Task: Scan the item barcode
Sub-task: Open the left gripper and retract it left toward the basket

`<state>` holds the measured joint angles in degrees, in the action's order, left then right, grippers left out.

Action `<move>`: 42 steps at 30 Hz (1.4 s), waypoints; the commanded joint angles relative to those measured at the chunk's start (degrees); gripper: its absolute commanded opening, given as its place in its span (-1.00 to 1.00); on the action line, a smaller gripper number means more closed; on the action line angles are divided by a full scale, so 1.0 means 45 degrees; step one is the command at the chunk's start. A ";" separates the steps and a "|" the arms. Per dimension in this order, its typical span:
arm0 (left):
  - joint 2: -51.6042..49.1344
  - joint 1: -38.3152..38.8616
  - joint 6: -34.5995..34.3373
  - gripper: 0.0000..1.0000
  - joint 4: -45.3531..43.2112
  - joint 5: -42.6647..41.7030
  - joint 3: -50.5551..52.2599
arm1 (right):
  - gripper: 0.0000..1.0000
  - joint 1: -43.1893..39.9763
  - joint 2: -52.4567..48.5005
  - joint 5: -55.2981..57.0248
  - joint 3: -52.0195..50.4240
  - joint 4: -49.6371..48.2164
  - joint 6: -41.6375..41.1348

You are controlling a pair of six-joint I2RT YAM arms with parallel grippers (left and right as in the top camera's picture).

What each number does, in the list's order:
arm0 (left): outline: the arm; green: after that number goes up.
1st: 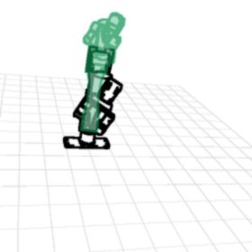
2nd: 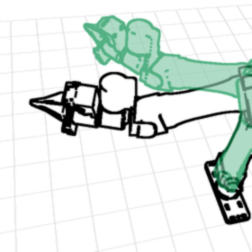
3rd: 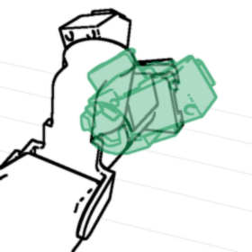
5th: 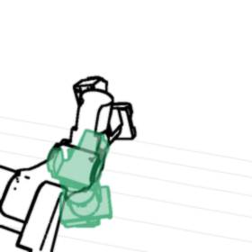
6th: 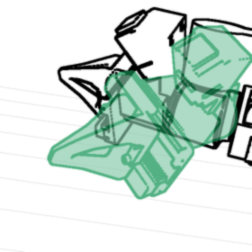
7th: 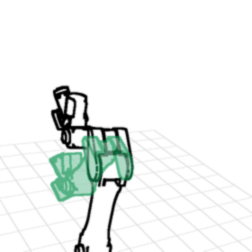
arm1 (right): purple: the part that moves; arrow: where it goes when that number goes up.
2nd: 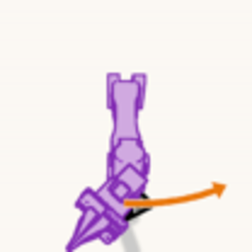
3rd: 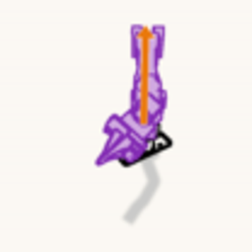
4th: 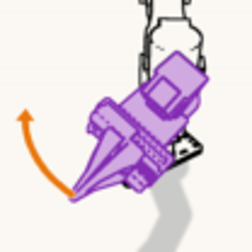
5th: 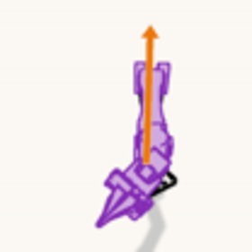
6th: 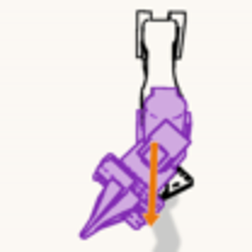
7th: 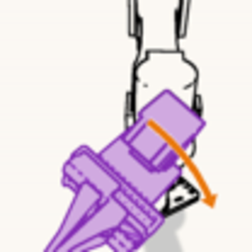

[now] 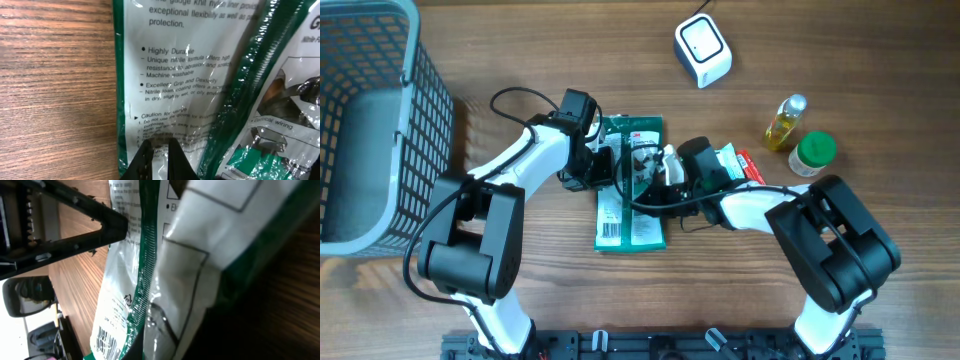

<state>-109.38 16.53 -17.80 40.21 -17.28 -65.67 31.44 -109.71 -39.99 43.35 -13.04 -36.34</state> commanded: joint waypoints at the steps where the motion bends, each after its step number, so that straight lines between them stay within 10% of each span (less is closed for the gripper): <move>1: -0.0126 -0.0146 0.0199 -0.92 0.0078 0.0287 0.0316 | -0.91 0.0083 -0.0325 0.0651 -0.0175 -0.0010 0.0068; 10: 0.2064 -0.2244 0.0199 -0.85 0.0967 0.3283 -0.1209 | -0.91 0.0083 -0.0325 0.0690 -0.0175 -0.0005 0.0087; 12: 0.2069 -0.2705 0.0199 -0.46 0.0996 0.4245 -0.1205 | -0.91 0.0083 -0.0325 0.0699 -0.0175 -0.0005 0.0102; 14: 0.2064 -0.3225 0.0199 0.99 0.1044 0.4818 -0.1171 | -0.91 0.0083 -0.0325 0.0695 -0.0175 -0.0005 0.0335; 42: 0.2064 -0.3619 0.0194 1.00 0.1069 0.4813 -0.1171 | -0.92 0.0083 -0.0325 0.0685 -0.0175 0.0005 0.0359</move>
<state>-100.22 0.36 -17.04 44.97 3.60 -70.61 31.59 -109.71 -39.59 43.35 -13.19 -35.90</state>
